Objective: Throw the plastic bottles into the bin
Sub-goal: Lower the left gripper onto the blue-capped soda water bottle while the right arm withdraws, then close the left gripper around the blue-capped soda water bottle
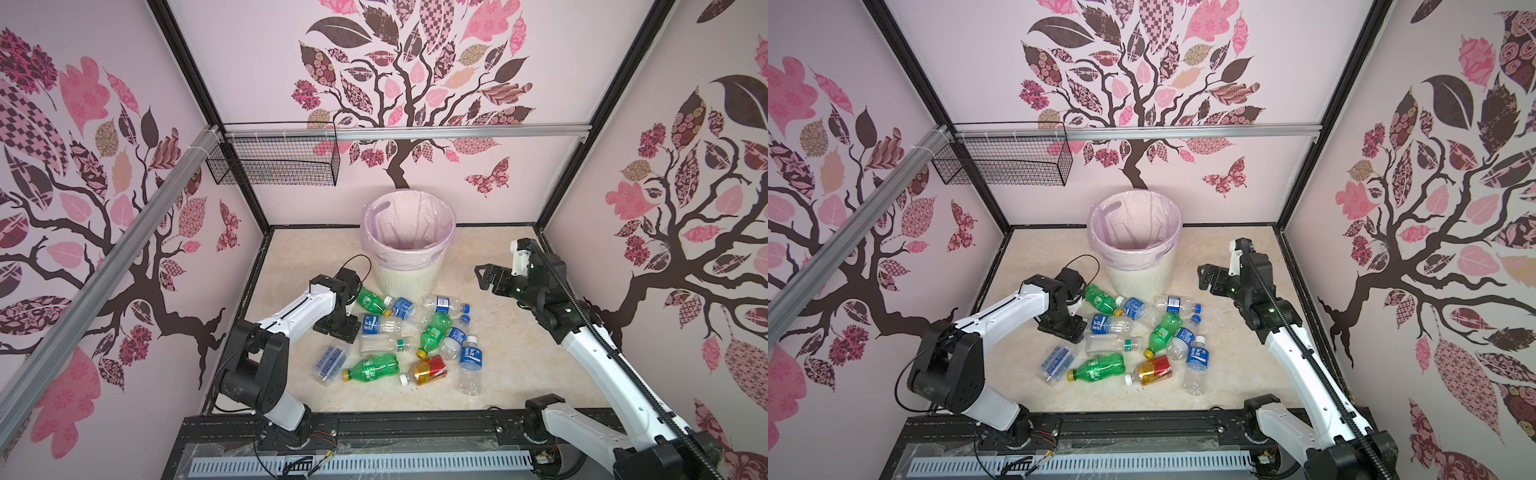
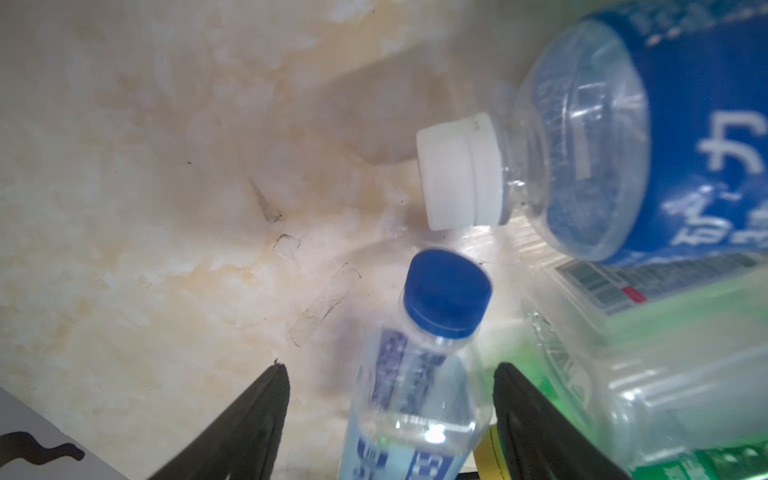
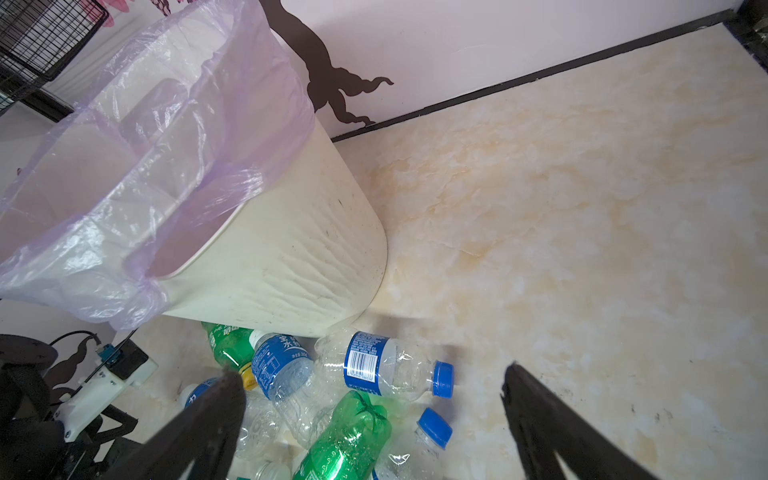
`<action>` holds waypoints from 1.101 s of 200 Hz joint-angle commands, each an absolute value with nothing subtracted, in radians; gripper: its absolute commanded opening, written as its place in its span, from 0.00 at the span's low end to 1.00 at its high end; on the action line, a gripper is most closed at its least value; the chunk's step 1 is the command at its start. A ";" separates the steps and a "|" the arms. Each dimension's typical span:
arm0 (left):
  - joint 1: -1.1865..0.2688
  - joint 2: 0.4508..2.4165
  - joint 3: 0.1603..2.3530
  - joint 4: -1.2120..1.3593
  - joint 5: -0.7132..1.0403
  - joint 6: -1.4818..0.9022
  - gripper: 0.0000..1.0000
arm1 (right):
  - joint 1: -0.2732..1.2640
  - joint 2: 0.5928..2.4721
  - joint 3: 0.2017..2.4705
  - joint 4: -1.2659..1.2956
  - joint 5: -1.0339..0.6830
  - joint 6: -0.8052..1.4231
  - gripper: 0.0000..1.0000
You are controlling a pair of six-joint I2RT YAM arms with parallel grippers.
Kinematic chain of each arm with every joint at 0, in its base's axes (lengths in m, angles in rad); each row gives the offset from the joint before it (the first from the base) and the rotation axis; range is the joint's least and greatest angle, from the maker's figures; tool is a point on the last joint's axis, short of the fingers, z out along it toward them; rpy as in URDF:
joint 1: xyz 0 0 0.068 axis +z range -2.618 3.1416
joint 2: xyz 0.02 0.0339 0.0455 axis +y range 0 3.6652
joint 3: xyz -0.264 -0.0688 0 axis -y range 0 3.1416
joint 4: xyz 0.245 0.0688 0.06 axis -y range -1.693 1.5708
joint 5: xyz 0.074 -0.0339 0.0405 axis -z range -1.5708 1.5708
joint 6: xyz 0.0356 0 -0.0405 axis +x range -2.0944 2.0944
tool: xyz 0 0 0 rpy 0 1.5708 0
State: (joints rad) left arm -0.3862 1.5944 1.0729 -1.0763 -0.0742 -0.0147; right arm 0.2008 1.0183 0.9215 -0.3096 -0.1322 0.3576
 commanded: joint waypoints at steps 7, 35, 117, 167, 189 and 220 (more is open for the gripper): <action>-0.388 1.598 1.111 -1.109 -0.030 0.034 0.81 | 0.198 1.041 0.919 -0.288 -0.103 0.340 0.99; -0.388 1.567 1.128 -1.133 0.013 0.050 0.83 | 0.196 1.048 0.919 -0.285 -0.106 0.344 0.99; -0.396 1.626 1.358 -1.378 -0.069 -0.021 0.92 | 0.196 1.057 0.898 -0.225 -0.155 0.377 0.99; -0.463 1.593 1.416 -1.464 -0.236 0.082 0.91 | 0.195 1.064 0.874 -0.186 -0.189 0.402 0.99; -0.463 1.512 1.231 -1.391 -0.235 0.206 0.90 | 0.195 1.068 0.871 -0.181 -0.202 0.406 0.99; -0.457 1.348 1.027 -1.274 -0.114 0.289 0.91 | 0.195 1.072 0.859 -0.171 -0.206 0.410 0.99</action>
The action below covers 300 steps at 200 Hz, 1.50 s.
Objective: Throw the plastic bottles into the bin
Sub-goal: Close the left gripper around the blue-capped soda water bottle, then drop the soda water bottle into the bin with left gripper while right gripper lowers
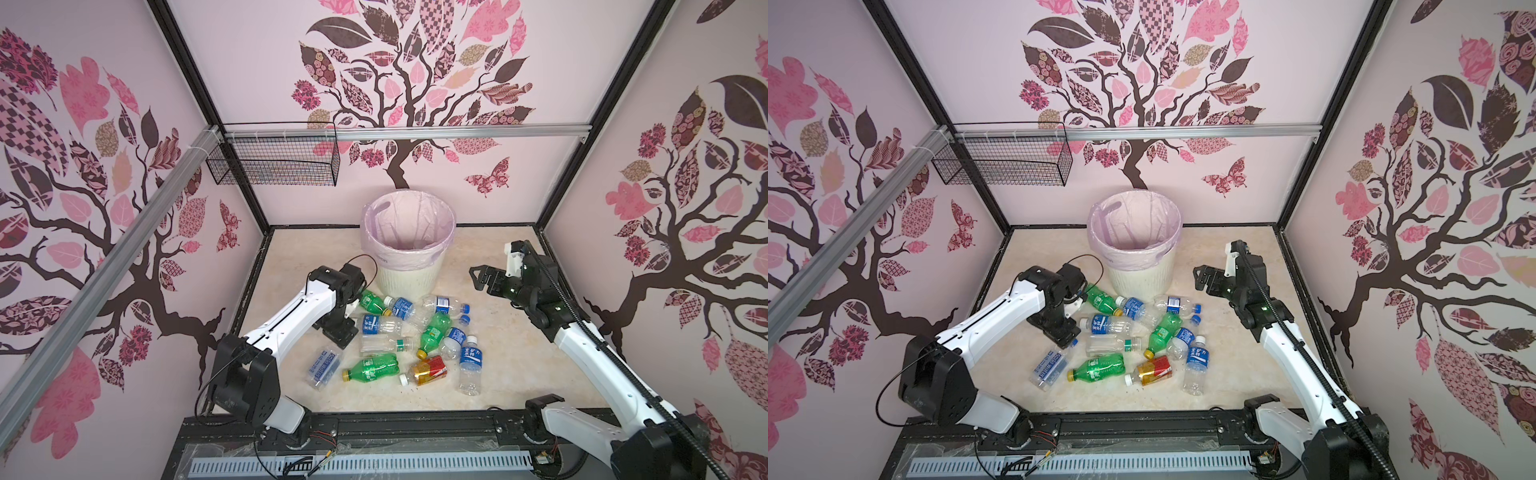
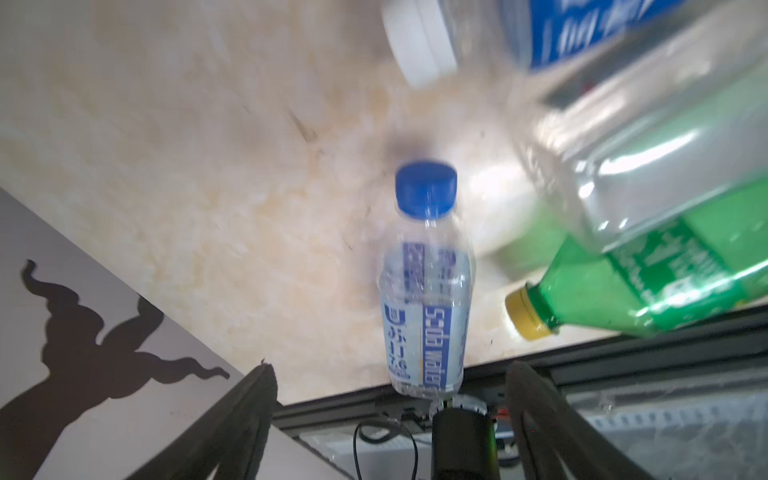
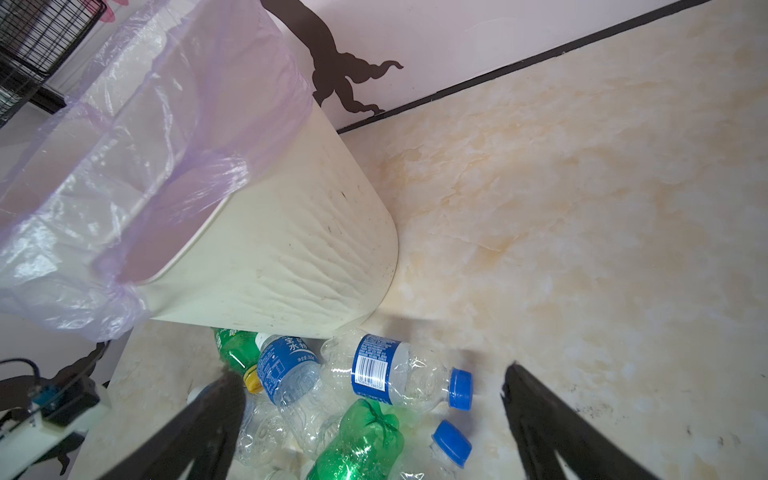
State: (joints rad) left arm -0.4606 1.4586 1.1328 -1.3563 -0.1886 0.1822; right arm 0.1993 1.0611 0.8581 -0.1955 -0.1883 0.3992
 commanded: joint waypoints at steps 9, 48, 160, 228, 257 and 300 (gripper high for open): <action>-0.451 1.302 1.002 -1.255 -0.077 0.302 0.92 | 0.195 1.076 0.856 -0.168 -0.210 0.411 0.99; -0.445 1.271 0.919 -1.182 -0.020 0.334 0.93 | 0.195 1.092 0.847 -0.148 -0.226 0.420 0.99; -0.425 1.500 0.853 -0.986 -0.151 0.277 0.77 | 0.195 1.086 0.868 -0.157 -0.246 0.419 0.99; -0.420 1.420 0.862 -0.967 -0.137 0.278 0.48 | 0.195 1.072 0.867 -0.181 -0.222 0.410 0.99; -0.396 1.277 0.908 -0.976 -0.141 0.262 0.47 | 0.195 1.075 0.867 -0.213 -0.195 0.414 0.99; -0.326 1.046 0.986 -0.974 -0.143 0.246 0.45 | 0.195 1.077 0.857 -0.329 -0.111 0.423 0.97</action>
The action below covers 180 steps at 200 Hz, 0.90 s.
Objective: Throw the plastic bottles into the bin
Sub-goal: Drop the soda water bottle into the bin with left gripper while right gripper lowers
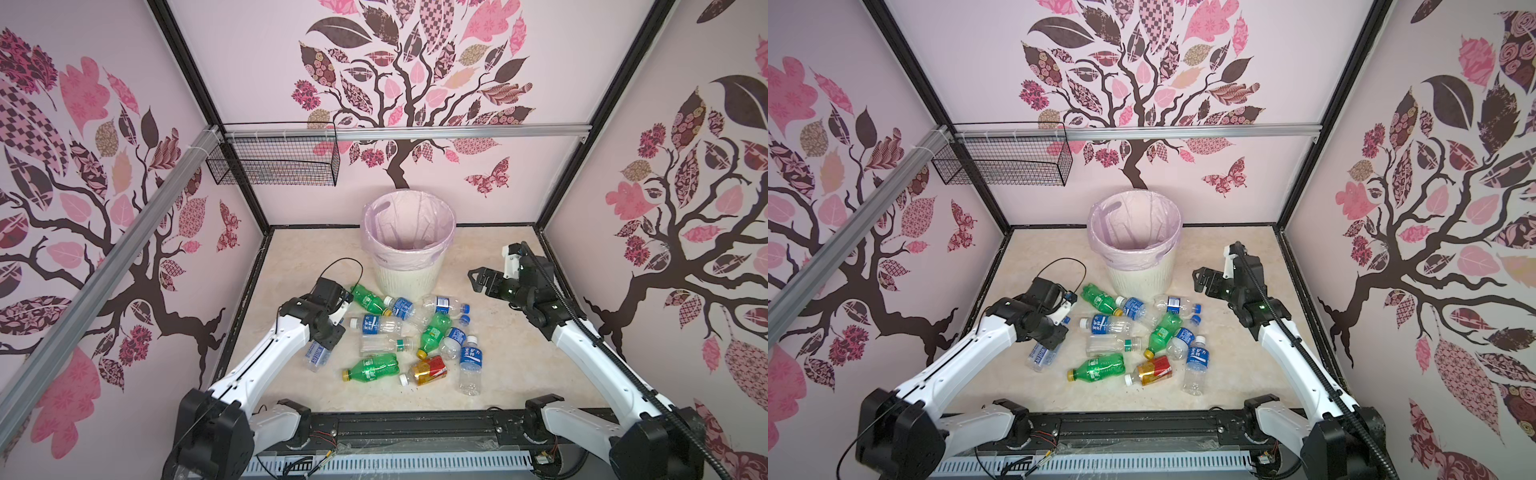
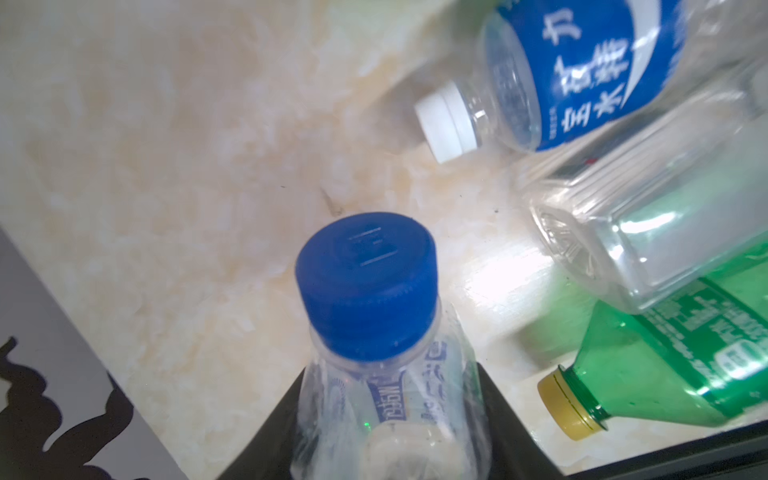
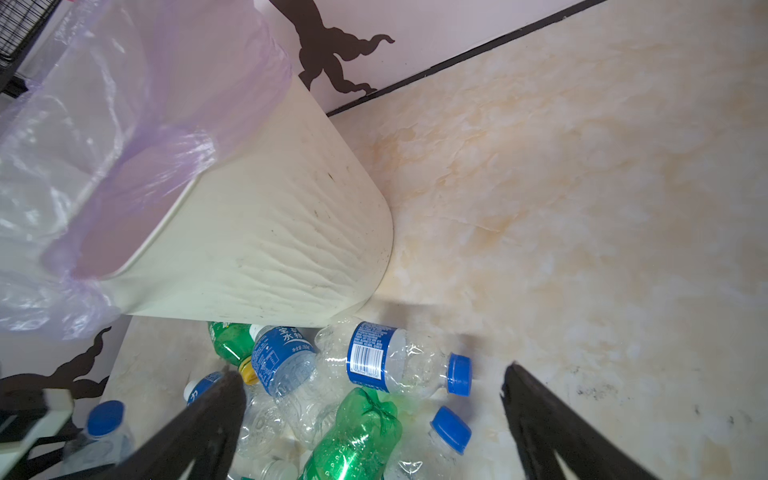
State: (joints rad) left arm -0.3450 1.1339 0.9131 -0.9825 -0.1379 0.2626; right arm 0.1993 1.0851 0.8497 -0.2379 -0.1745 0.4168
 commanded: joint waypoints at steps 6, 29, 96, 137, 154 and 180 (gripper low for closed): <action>-0.325 1.025 0.998 -0.971 -0.147 0.244 0.45 | 0.195 1.074 0.848 -0.342 -0.107 0.430 0.97; -0.322 0.987 1.078 -0.975 -0.141 0.217 0.43 | 0.195 1.053 0.799 -0.365 -0.126 0.456 0.96; -0.321 1.034 1.419 -0.795 0.150 0.115 0.44 | 0.196 1.011 0.737 -0.448 -0.149 0.452 0.95; -0.322 1.269 1.672 -0.574 0.338 0.005 0.46 | 0.196 1.014 0.738 -0.495 -0.166 0.456 0.95; -0.324 1.411 1.792 -0.493 0.374 -0.040 0.47 | 0.196 1.006 0.739 -0.518 -0.165 0.457 0.95; -0.334 1.649 2.001 -0.425 0.389 -0.091 0.59 | 0.196 0.977 0.733 -0.548 -0.157 0.459 0.95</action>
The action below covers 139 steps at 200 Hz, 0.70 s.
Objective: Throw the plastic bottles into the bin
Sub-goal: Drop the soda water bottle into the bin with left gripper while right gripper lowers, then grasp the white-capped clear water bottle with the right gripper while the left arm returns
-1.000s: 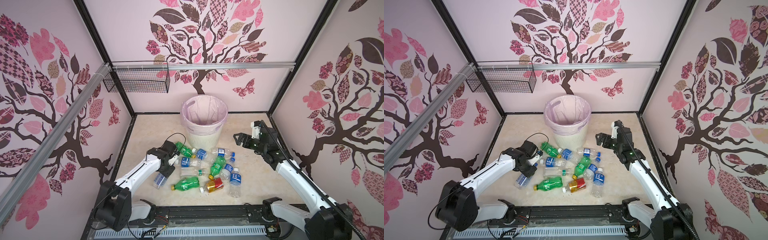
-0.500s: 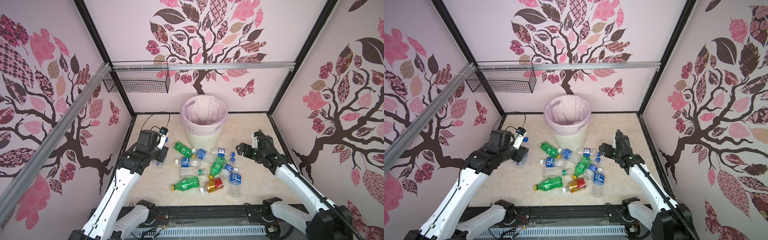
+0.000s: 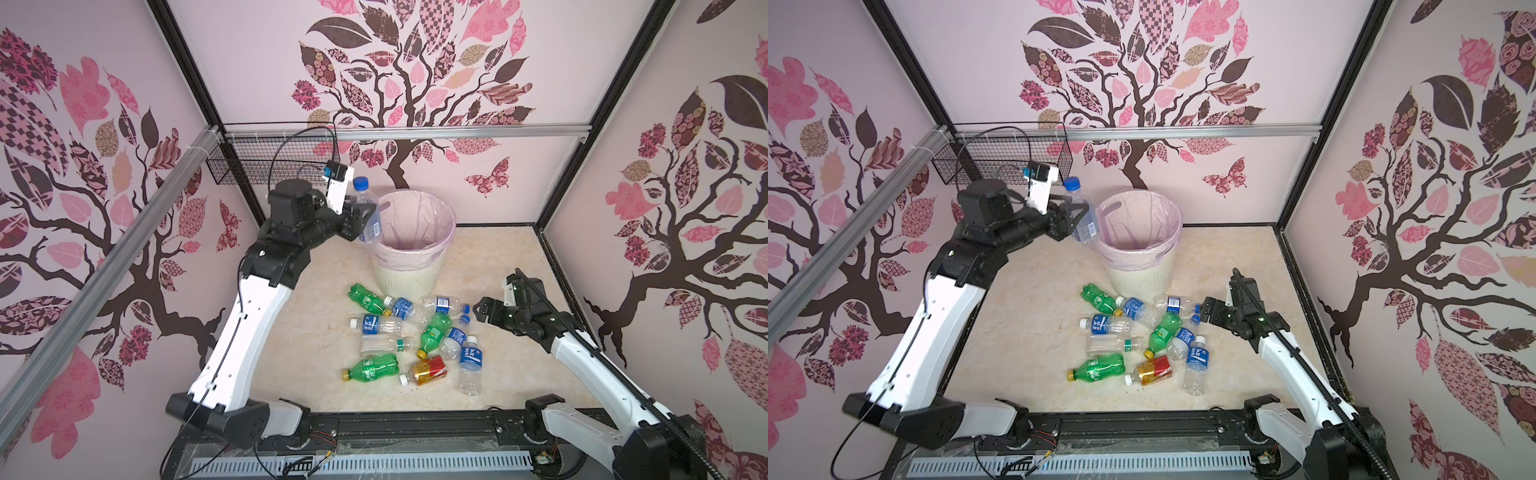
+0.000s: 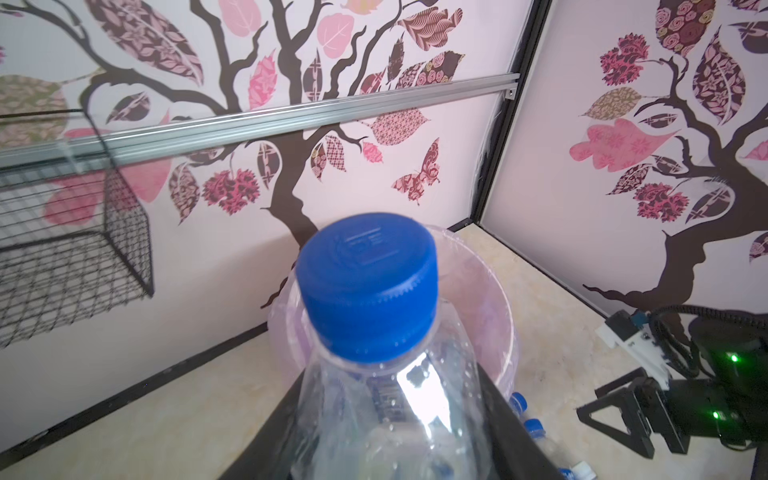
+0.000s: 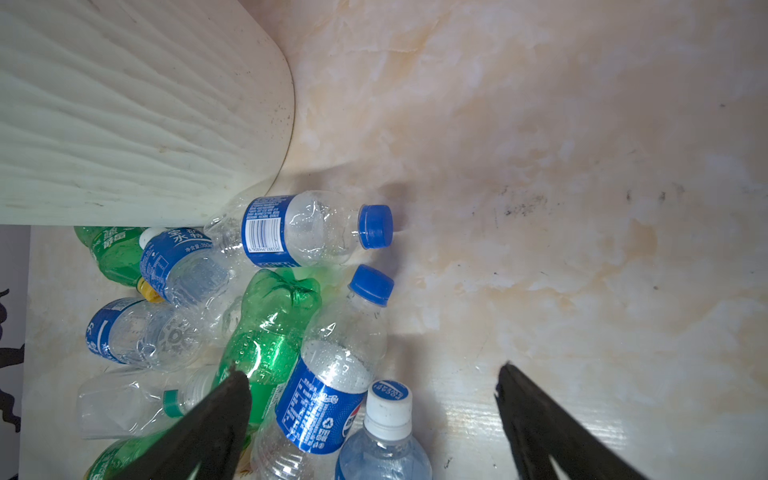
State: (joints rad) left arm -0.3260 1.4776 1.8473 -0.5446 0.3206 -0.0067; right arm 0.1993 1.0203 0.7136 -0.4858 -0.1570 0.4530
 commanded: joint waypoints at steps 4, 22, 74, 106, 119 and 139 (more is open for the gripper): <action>-0.337 1.686 2.028 -0.427 0.396 -0.095 0.64 | 0.196 0.972 0.734 -0.556 -0.155 0.458 0.95; -0.356 1.804 2.153 -0.502 0.389 -0.087 0.78 | 0.196 0.962 0.739 -0.593 -0.163 0.443 0.95; -0.379 1.594 1.906 -0.511 0.162 -0.043 0.92 | 0.244 0.957 0.739 -0.679 -0.178 0.414 0.97; -0.353 1.369 1.710 -0.642 -0.002 0.012 0.95 | 0.367 0.985 0.742 -0.724 -0.151 0.452 0.96; -0.327 1.263 1.607 -0.691 -0.029 0.025 0.95 | 0.393 0.989 0.723 -0.723 -0.170 0.481 0.95; -0.313 1.108 1.431 -0.740 -0.099 0.046 0.95 | 0.401 0.989 0.684 -0.720 -0.167 0.522 0.92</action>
